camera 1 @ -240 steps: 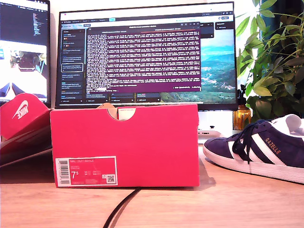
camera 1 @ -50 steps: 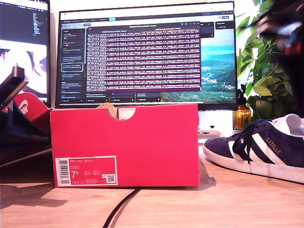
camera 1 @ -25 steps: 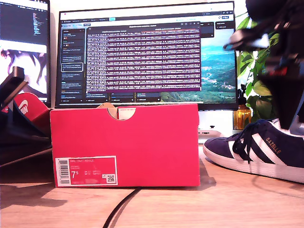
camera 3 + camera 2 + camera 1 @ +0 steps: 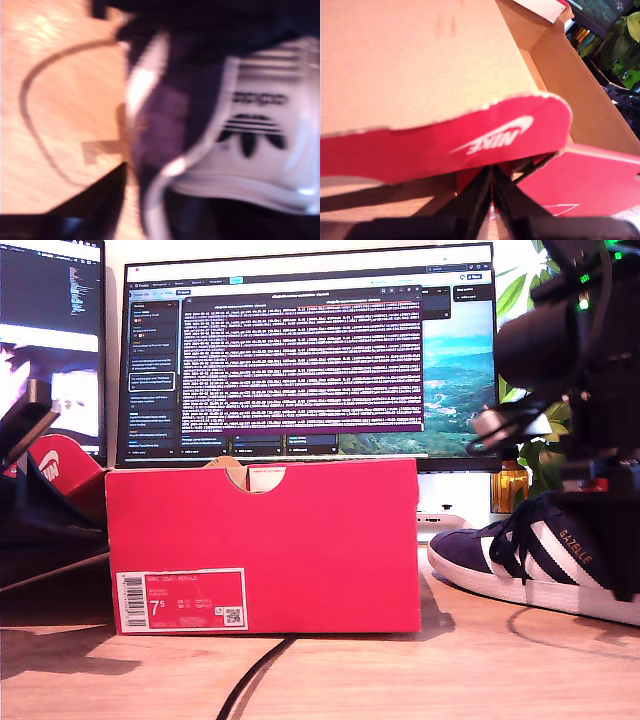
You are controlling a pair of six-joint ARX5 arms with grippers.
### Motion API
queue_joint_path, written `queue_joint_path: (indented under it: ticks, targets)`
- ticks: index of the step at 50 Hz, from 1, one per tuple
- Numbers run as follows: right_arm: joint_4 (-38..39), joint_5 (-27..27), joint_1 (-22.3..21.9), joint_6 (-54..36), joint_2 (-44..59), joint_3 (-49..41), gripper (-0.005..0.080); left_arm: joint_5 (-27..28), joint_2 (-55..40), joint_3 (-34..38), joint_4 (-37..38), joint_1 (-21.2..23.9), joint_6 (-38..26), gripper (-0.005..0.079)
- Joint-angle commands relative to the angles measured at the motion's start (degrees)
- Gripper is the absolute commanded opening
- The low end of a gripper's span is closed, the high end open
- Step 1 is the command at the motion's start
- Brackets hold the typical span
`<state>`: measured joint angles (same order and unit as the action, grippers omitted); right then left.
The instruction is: Pack the blue shoes by picking the first shoe and placing it inside the red shoebox, left side, then picking and rotating the second shoe and placing it in the shoebox
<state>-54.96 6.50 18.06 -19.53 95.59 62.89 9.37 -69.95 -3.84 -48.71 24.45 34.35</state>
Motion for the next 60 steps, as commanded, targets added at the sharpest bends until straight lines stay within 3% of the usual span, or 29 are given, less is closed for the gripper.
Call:
queue_joint_path:
  ticks: [1, 3, 14, 36, 47, 60]
  targets:
    - [1.0, -0.2, -0.2, 0.0, 0.4, 0.6, 0.0046, -0.1, -0.3, 0.8, -0.6, 0.2, -0.3, -0.0020]
    - [1.4, -0.3, -0.3, 0.1, 0.4, 0.6, -0.0023, -0.4, -0.3, 0.8, -0.6, 0.2, -0.3, -0.0020]
    - [1.4, -2.1, 0.2, 4.6, 0.3, 1.0, -0.0013, -0.9, -0.3, 0.8, -0.7, 0.2, -0.3, -0.0020]
    - [-9.4, -6.8, 0.3, 14.5, -0.3, 13.4, -0.0013, 0.5, -0.3, 0.8, -3.7, 0.2, -0.2, -0.0020]
    - [-11.8, -12.3, 0.3, 22.8, -0.3, 19.9, -0.0013, 0.9, -0.3, 0.8, -3.7, 0.2, -0.3, -0.0020]
    - [-8.2, -25.5, 2.1, 30.9, -0.3, 25.6, -0.0013, 0.9, -0.3, 0.8, -3.7, 0.2, -0.3, -0.0020]
